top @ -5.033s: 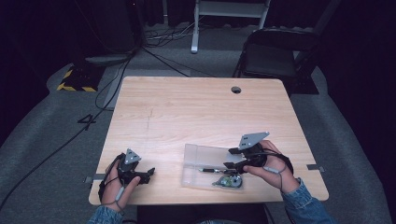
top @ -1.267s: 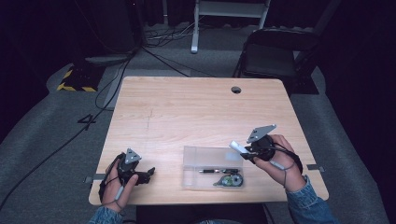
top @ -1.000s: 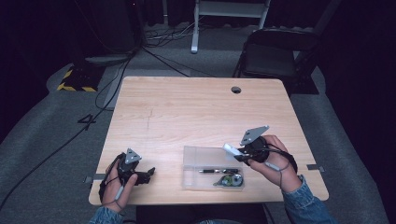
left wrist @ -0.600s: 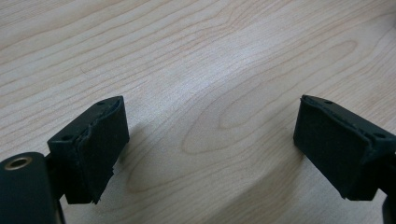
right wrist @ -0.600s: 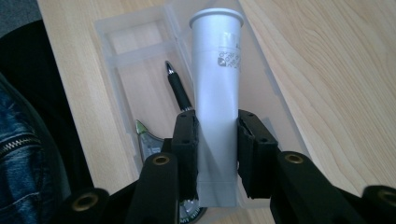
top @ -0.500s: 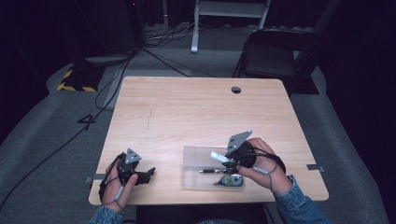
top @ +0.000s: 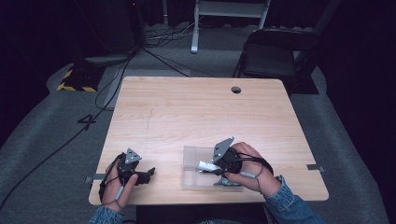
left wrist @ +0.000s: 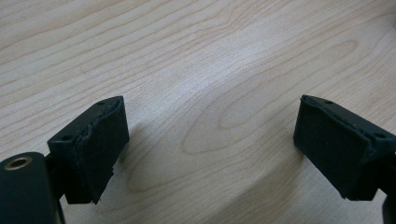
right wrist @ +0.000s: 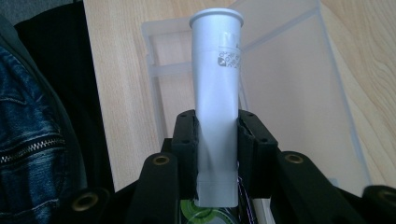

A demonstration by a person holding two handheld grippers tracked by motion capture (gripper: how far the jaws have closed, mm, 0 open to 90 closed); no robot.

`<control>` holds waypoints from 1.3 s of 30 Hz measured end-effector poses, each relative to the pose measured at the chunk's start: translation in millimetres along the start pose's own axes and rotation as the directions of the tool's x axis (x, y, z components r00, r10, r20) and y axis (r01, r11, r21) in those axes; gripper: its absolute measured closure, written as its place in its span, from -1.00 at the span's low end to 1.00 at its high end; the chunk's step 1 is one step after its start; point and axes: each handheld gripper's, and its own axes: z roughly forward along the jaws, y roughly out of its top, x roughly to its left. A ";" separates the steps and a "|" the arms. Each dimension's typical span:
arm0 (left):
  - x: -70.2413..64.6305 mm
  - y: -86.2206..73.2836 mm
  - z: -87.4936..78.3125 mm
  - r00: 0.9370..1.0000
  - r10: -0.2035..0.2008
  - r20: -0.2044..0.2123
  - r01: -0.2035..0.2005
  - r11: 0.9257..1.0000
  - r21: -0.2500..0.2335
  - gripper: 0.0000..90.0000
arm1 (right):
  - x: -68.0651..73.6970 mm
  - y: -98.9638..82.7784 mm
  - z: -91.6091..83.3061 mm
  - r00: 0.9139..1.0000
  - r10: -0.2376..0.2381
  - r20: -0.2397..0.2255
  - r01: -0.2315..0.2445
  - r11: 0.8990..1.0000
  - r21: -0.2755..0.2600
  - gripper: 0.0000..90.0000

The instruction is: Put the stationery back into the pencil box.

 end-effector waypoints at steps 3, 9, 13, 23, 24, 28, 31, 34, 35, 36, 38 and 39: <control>0.0 0.0 0.0 1.000 0.000 0.000 0.000 1.000 0.000 -0.76 | 1.3 2.2 5.8 1.000 -0.016 -0.012 0.017 1.000 0.011 0.58; 0.0 0.0 0.0 1.000 0.000 0.000 0.000 1.000 0.000 -0.76 | 4.3 5.4 14.9 0.998 -0.054 -0.040 0.055 0.997 0.047 0.58; 0.0 0.0 0.2 1.000 0.000 -0.001 0.000 1.000 -0.002 -0.76 | 4.8 5.1 20.8 0.996 -0.072 -0.050 0.076 0.994 0.074 0.58; 0.0 0.0 0.0 1.000 0.000 0.000 0.000 1.000 0.000 -0.76 | 7.0 5.0 31.9 0.992 -0.105 -0.076 0.114 0.985 0.129 0.58; 0.0 0.0 0.0 1.000 0.000 0.000 0.000 1.000 0.000 -0.76 | 7.0 5.0 31.9 0.992 -0.105 -0.076 0.114 0.985 0.129 0.58; 0.0 0.0 0.0 1.000 0.000 0.000 0.000 1.000 0.000 -0.76 | 7.4 4.5 35.1 0.990 -0.115 -0.080 0.126 0.981 0.146 0.58; 0.0 0.0 0.0 1.000 0.000 0.000 0.000 1.000 0.000 -0.76 | 7.7 4.7 38.6 0.987 -0.131 -0.090 0.144 0.976 0.162 0.58; 0.0 0.0 0.0 1.000 0.000 0.000 0.000 1.000 0.000 -0.76 | 8.2 4.6 41.3 0.986 -0.139 -0.095 0.153 0.975 0.163 0.58; 0.0 0.0 0.0 1.000 0.000 0.000 0.000 1.000 0.000 -0.76 | 8.0 4.4 42.1 0.985 -0.140 -0.097 0.155 0.974 0.166 0.58; 0.0 0.0 0.0 1.000 0.000 0.000 0.000 1.000 0.000 -0.76 | 7.6 4.3 42.6 0.985 -0.142 -0.100 0.157 0.973 0.171 0.58; 0.0 0.0 0.0 1.000 0.000 0.000 0.000 1.000 0.000 -0.76 | 7.0 3.9 43.8 0.985 -0.140 -0.099 0.156 0.972 0.174 0.58; 0.0 0.0 0.0 1.000 0.000 0.000 0.000 1.000 0.000 -0.76 | 6.7 3.6 44.5 0.985 -0.140 -0.101 0.155 0.973 0.172 0.58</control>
